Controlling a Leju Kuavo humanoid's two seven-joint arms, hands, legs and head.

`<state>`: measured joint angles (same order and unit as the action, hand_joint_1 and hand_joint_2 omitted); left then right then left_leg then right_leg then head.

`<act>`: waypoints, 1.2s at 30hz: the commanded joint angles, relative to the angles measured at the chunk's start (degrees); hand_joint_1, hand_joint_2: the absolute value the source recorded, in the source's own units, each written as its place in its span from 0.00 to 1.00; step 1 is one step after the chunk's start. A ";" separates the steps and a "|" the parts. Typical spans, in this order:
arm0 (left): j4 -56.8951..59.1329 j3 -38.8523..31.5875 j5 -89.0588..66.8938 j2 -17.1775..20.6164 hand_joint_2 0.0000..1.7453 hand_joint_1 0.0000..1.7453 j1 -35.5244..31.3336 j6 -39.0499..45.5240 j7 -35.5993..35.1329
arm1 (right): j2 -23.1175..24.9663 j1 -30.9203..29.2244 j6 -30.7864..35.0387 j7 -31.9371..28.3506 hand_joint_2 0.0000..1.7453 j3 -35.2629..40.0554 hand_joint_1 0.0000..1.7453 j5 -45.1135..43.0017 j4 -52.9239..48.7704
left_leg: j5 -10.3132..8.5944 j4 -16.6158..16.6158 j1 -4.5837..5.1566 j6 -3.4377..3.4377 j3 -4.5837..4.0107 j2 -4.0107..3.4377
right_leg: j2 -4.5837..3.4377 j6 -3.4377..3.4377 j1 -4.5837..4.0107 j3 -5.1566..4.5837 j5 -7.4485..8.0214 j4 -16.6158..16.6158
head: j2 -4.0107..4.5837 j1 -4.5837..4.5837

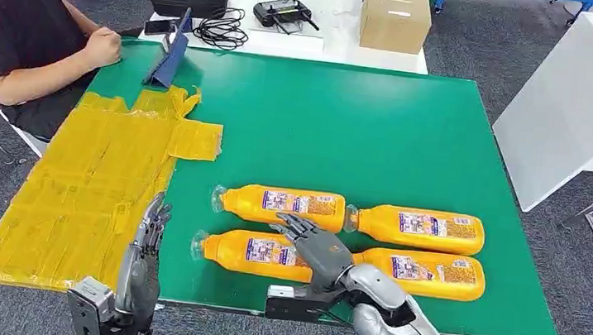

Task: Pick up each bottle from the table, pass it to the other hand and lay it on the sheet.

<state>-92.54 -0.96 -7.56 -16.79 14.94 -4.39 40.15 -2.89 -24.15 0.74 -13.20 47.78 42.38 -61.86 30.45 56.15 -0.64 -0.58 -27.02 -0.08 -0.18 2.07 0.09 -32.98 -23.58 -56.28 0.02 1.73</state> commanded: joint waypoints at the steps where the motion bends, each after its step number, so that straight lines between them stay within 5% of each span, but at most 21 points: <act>1: 0.18 -1.29 0.15 -0.56 0.00 0.00 -0.20 -0.34 -0.15 | -0.43 -3.06 -0.37 0.32 1.00 2.46 0.00 0.09 5.12 | 0.03 -0.08 0.00 -0.01 0.11 -0.07 | -0.07 -0.01 0.00 0.07 -0.01 0.06 | 0.00 0.02; 7: 0.91 -1.13 0.02 -0.62 0.00 0.00 -1.15 -1.55 -0.15 | 0.29 -6.73 -3.76 2.15 1.00 5.17 0.00 0.28 12.08 | 0.00 -0.09 0.00 -0.01 0.15 -0.04 | -0.03 -0.01 -0.01 0.11 0.02 0.09 | 0.00 0.02; 10: 1.91 -0.66 0.38 -0.14 0.00 0.00 -1.98 -2.20 -0.15 | 1.70 -10.87 -10.62 2.54 1.00 8.94 0.00 -1.64 20.65 | -0.02 -0.12 0.02 -0.02 0.14 -0.14 | -0.13 -0.02 0.02 0.10 0.07 0.11 | 0.00 0.00; 14: 3.69 0.50 1.42 0.46 0.00 0.00 -4.43 -2.61 -0.85 | 7.25 -13.19 -15.83 2.25 1.00 16.02 0.02 -1.14 31.48 | -0.05 -0.24 0.00 0.02 0.33 -0.15 | -0.14 -0.05 0.01 0.24 0.09 0.20 | 0.00 0.02; 15: 4.21 1.11 1.78 0.65 0.00 0.00 -5.22 -2.19 -1.47 | 8.23 -12.94 -17.29 2.55 1.00 16.56 0.82 -2.01 32.58 | -0.03 -0.15 -0.01 0.02 0.31 -0.05 | -0.04 -0.04 -0.01 0.26 0.03 0.12 | 0.00 0.00; 16: 4.71 1.52 2.51 0.68 0.00 0.00 -5.94 -1.34 -1.82 | 8.55 -12.55 -18.10 3.06 1.00 17.52 1.00 -2.44 33.07 | -0.08 -0.24 -0.03 0.03 0.41 0.04 | 0.05 -0.06 -0.04 0.37 0.06 0.22 | 0.00 0.00; 28: 1.77 -2.65 12.32 -2.07 0.00 0.00 -5.70 10.44 -0.85 | 7.77 -10.64 -20.04 6.36 1.00 20.04 1.00 -7.76 34.18 | -0.02 -0.22 -0.11 0.11 1.26 -0.18 | -0.19 -0.05 -0.13 1.10 0.08 0.29 | 0.00 0.00; 30: 1.89 -3.86 16.12 -2.48 0.00 0.00 -6.09 12.55 -1.22 | 7.66 -9.97 -19.24 7.18 1.00 17.64 1.00 -11.55 34.10 | -0.04 -0.22 -0.10 0.11 1.28 -0.21 | -0.22 -0.05 -0.12 1.12 0.11 0.30 | 0.00 0.00; 33: 0.74 -6.03 21.15 -3.21 0.00 0.00 -5.06 16.29 -0.46 | 8.06 -4.63 -8.76 2.99 1.00 3.01 1.00 -25.64 31.00 | -0.14 -0.28 -0.13 0.11 1.23 -0.13 | -0.12 -0.06 -0.15 1.12 0.20 0.42 | 0.00 0.00; 34: -0.17 -6.24 22.22 -3.21 1.00 0.00 -3.82 16.95 -0.19 | 8.23 -2.04 -4.19 0.18 1.00 -0.28 1.00 -27.91 27.76 | -0.04 -0.22 -0.14 0.12 1.40 -0.23 | -0.22 -0.07 -0.17 1.25 0.11 0.33 | 0.00 0.00; 36: -1.61 -6.07 24.26 -3.21 1.00 0.00 -2.14 16.66 -0.15 | 8.43 5.29 0.47 -5.49 1.00 -8.01 1.00 -32.53 14.54 | 0.00 -0.17 -0.18 0.13 1.41 -0.26 | -0.26 -0.07 -0.20 1.26 0.09 0.28 | 0.00 -0.02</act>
<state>-92.10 -3.17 11.97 -18.53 10.46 10.44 39.47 5.09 -37.85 -11.24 -8.58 61.24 22.13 -33.70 30.59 56.11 -0.75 -0.46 -25.44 -0.57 -0.68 2.02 -0.05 -31.64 -23.61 -56.23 0.02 1.70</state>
